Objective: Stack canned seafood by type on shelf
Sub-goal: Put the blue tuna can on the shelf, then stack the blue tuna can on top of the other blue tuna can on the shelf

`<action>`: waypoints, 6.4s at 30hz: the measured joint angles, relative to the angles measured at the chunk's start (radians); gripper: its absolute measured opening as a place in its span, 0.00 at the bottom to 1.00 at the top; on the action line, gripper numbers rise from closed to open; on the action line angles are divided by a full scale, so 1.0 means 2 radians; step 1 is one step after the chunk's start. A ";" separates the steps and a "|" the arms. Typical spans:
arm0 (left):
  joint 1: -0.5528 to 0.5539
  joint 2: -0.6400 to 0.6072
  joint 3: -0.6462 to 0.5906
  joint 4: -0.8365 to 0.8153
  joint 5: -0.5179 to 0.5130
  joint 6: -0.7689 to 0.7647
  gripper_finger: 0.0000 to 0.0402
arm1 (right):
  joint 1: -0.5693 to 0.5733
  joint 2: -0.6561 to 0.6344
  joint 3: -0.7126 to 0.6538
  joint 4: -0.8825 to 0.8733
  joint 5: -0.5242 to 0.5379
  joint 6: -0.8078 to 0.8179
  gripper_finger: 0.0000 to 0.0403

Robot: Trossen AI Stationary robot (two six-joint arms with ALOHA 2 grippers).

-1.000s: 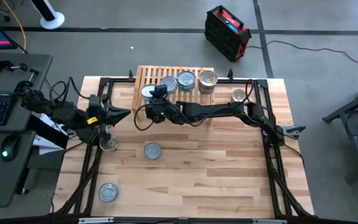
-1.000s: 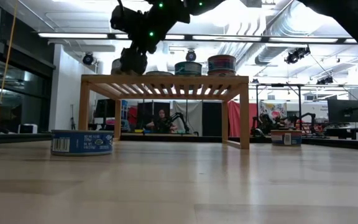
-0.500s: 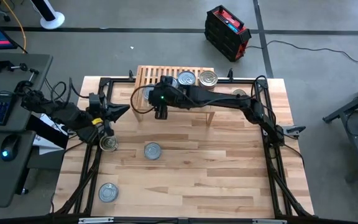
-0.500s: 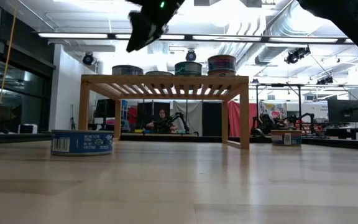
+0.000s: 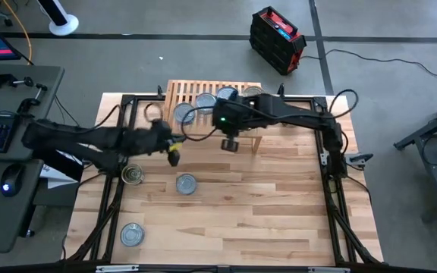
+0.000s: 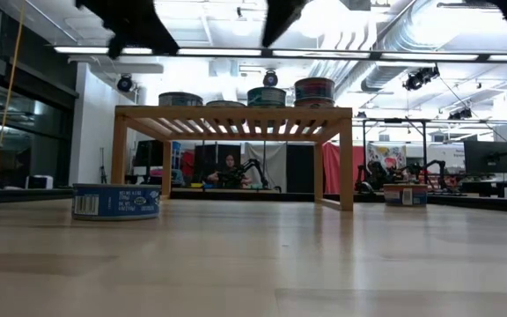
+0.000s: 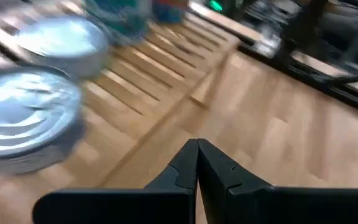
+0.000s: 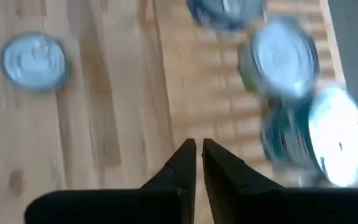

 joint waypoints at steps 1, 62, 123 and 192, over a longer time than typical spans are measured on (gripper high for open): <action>0.025 0.005 0.000 0.005 0.040 0.002 0.00 | 0.004 -0.010 0.000 -0.017 0.005 0.016 0.05; -0.069 -0.026 0.001 -0.103 0.063 -0.111 0.00 | 0.204 -0.229 -0.367 0.183 -0.027 0.252 0.00; -0.197 0.258 -0.018 0.049 -0.006 -0.194 0.00 | 0.140 -0.082 -0.687 0.748 -0.144 0.483 0.00; -0.260 0.106 -0.050 -0.081 -0.087 -0.378 0.00 | 0.094 -0.011 -0.240 0.339 -0.227 -0.057 0.30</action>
